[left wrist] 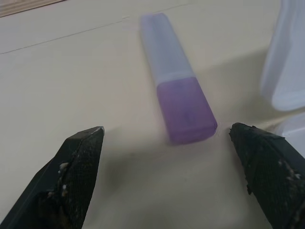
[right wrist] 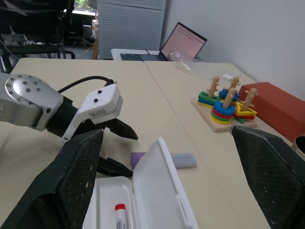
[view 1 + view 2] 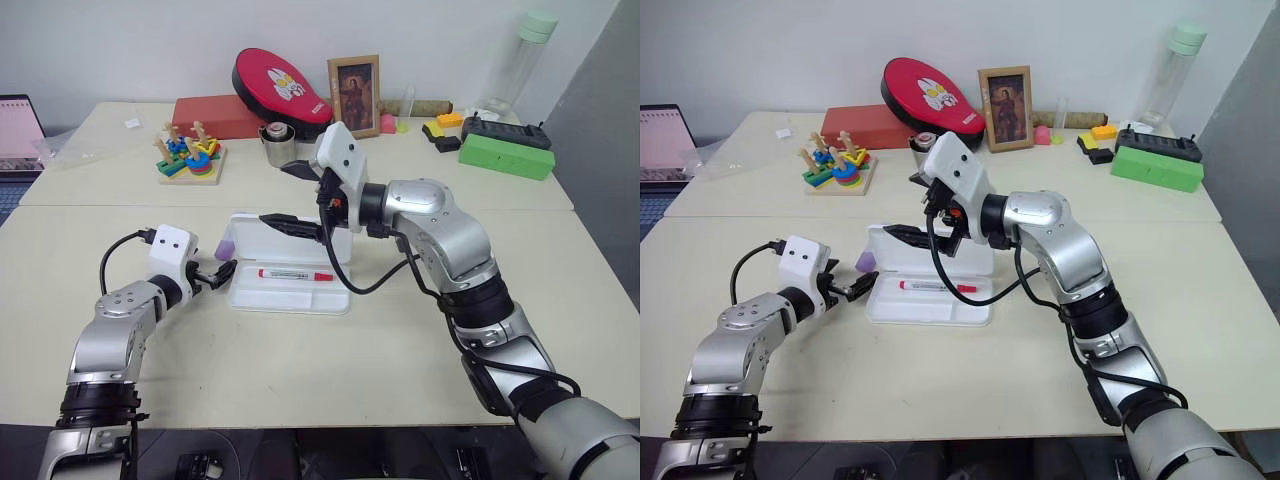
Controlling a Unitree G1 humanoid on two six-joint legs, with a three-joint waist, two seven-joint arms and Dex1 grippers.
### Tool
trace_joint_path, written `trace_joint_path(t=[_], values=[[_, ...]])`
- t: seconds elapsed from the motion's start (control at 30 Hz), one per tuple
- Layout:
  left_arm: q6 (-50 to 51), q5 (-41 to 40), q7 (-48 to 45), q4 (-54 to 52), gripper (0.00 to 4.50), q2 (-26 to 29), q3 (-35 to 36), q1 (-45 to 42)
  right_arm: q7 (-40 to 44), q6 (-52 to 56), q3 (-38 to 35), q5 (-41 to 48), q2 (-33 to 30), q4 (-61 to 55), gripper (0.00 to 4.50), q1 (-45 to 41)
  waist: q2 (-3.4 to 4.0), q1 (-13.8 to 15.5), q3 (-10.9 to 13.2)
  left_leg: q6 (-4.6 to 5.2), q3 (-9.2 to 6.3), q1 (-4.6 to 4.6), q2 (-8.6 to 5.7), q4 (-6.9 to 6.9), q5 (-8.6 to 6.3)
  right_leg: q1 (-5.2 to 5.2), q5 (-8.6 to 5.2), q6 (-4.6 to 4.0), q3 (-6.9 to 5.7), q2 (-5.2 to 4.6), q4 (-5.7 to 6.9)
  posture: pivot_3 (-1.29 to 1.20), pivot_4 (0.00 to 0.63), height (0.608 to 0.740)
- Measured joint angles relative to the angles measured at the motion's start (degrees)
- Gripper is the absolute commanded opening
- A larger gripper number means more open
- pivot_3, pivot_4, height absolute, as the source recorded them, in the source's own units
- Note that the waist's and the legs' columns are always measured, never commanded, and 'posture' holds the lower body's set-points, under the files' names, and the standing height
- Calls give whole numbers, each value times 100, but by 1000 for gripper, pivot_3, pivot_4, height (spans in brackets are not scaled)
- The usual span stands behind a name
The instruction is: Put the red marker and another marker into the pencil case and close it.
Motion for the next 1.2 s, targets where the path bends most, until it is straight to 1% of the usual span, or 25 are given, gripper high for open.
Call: trace_joint_path(t=[0.33, 0.37, 0.4, 0.6, 0.63, 0.67, 0.7, 0.87, 0.9, 1.1, 1.2], values=[[-311, 238, -34, 770, 4500, -162, -165, -522, -129, 3, -1, 17, -17, 1, 4460, 54, 0, 42, 0, 0, -4, 0, -1, 3, 1, 4, 2, 2, -3, 0, 2, 0, 150, 740], [-337, 263, -36, 813, 4131, -177, -181, -562, -133, 3, -2, 19, -30, 1, 4500, 54, 0, 48, 0, 0, -4, 0, -2, 3, 1, 5, 2, 2, -3, -1, 2, 0, 150, 740], [-362, 299, -35, 852, 4068, -202, -210, -607, -134, 3, -2, 22, -40, 1, 4500, 54, 0, 56, 0, 0, -6, 0, -2, 3, 1, 5, 2, 2, -5, -1, 3, 0, 150, 740], [-498, 349, -92, 1016, 2726, -359, -285, -744, -138, 9, -2, 66, -70, 1, 4500, 54, 0, 60, 0, 0, -6, 0, -2, 4, 2, 6, 2, 3, -5, -1, 3, 0, 150, 740], [-510, 352, -108, 1017, 2542, -378, -287, -744, -139, 13, -2, 69, -80, 1, 4500, 54, 0, 60, 0, 0, -6, 0, -2, 4, 2, 6, 2, 3, -5, -1, 3, 0, 150, 740], [-515, 351, -115, 1018, 2449, -384, -289, -744, -139, 16, -2, 73, -81, 1, 4500, 54, 0, 60, 0, 0, -6, 1, -2, 4, 2, 6, 2, 3, -5, -1, 3, 0, 150, 740], [-526, 352, -134, 1019, 2184, -392, -295, -744, -140, 19, -2, 84, -82, 1, 4500, 54, 0, 59, 0, 0, -6, 1, -2, 4, 2, 6, 2, 2, -5, -1, 4, 0, 150, 740], [-567, 348, -152, 1018, 1294, -419, -302, -725, -147, 24, -3, 181, -92, 1, 4500, 54, 0, 40, 0, 0, -6, 1, -2, 3, 2, 6, 2, 3, -4, -1, 4, 0, 150, 740], [-569, 348, -152, 1018, 1203, -419, -297, -720, -150, 24, -6, 189, -99, 1, 4500, 54, 0, 35, 0, 0, -6, 2, -2, 3, 2, 6, 2, 3, -4, 0, 4, 0, 150, 740], [-587, 343, 0, 1020, 1202, -421, -193, -677, -164, 23, -9, 229, -108, 8, 4500, 53, 0, 7, 0, 0, -6, 2, -1, 3, 2, 6, 2, 3, -4, 0, 5, 0, 150, 740], [-695, 294, 435, 1044, 1201, -490, 248, -678, -140, 27, -107, 313, -135, 8, 4500, 53, 0, -3, 0, 0, -6, 0, -1, 2, 2, 3, 2, 3, -4, 0, 3, 0, 150, 740]])
